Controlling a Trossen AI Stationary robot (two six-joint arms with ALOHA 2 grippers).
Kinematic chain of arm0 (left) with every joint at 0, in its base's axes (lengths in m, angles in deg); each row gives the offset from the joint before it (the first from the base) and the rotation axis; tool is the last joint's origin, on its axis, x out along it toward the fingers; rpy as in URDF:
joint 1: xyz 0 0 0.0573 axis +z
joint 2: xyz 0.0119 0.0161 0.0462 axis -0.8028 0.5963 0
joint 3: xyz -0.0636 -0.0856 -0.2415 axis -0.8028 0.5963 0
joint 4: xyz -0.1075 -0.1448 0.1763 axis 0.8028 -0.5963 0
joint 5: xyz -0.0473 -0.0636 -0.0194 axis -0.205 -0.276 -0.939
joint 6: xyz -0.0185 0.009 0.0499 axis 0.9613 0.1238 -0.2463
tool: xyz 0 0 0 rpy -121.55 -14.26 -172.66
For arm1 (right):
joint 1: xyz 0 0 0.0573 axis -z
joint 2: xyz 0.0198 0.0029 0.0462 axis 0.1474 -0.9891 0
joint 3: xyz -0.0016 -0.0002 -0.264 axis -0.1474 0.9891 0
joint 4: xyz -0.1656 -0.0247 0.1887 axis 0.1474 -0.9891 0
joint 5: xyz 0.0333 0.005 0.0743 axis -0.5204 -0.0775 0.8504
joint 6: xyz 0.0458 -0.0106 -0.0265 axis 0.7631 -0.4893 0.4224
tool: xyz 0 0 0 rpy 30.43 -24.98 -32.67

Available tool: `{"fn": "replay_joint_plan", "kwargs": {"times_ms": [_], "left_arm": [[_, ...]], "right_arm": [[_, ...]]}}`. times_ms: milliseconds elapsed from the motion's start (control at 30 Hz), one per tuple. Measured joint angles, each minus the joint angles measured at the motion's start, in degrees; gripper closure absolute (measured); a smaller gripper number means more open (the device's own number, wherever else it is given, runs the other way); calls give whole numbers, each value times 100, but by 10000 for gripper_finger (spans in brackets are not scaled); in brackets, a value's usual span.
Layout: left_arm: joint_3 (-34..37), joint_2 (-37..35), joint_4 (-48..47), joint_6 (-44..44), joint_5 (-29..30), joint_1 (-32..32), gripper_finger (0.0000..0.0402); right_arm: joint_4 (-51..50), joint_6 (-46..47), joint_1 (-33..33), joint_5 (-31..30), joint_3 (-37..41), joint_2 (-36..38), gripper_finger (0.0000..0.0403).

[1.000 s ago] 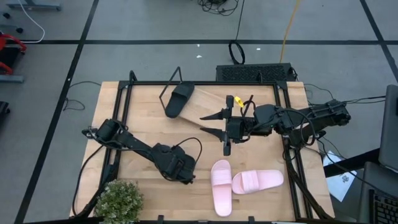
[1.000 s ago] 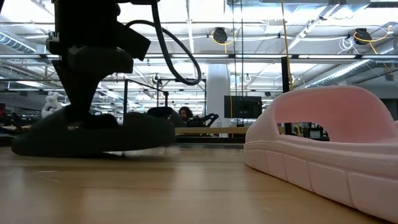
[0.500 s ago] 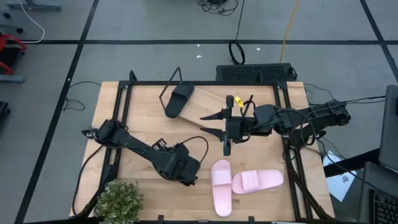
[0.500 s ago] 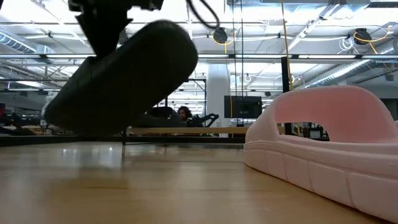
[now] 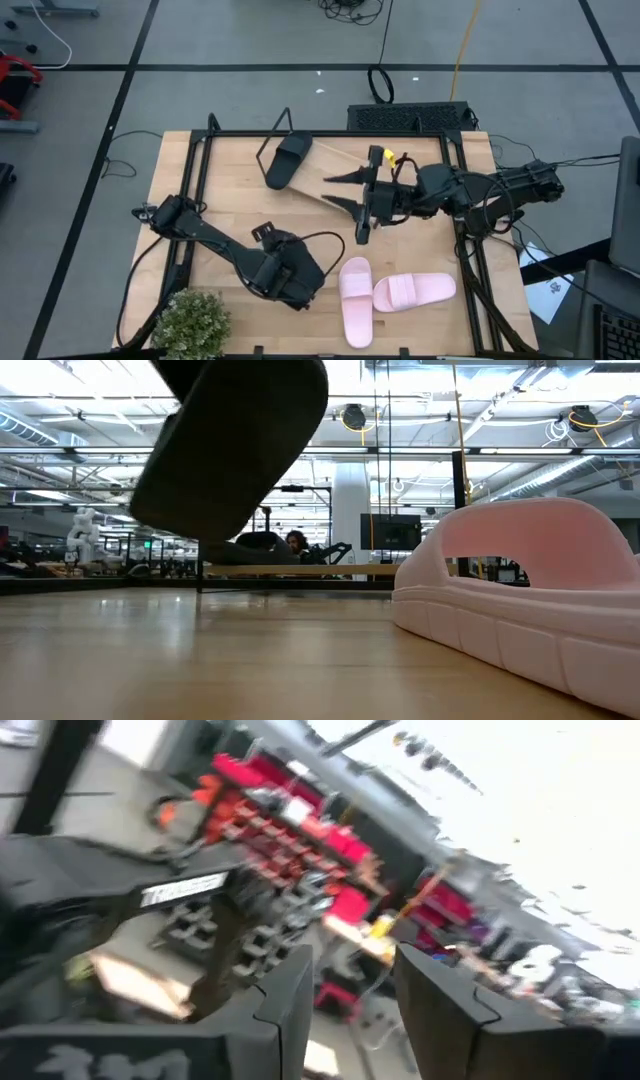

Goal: Pick and place slides into the shelf
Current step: Put the black slides on the shelf

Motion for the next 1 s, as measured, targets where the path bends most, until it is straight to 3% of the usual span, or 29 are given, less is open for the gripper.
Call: {"fn": "replay_joint_plan", "kwargs": {"times_ms": [400,633,867,1000], "left_arm": [[-1104,-9,7,-2872,1543,152,402],[-1231,-18,57,-4935,2164,524,402],[-1231,-316,1070,-6748,2195,969,402],[-1231,-616,1769,-7626,1919,1256,402]], "right_arm": [[1351,-593,13,-152,0,-2,273],[2581,-1082,11,-152,0,-2,273],[3005,-1114,11,-170,0,-2,273],[3013,-1111,9,-439,0,-4,273]]}}
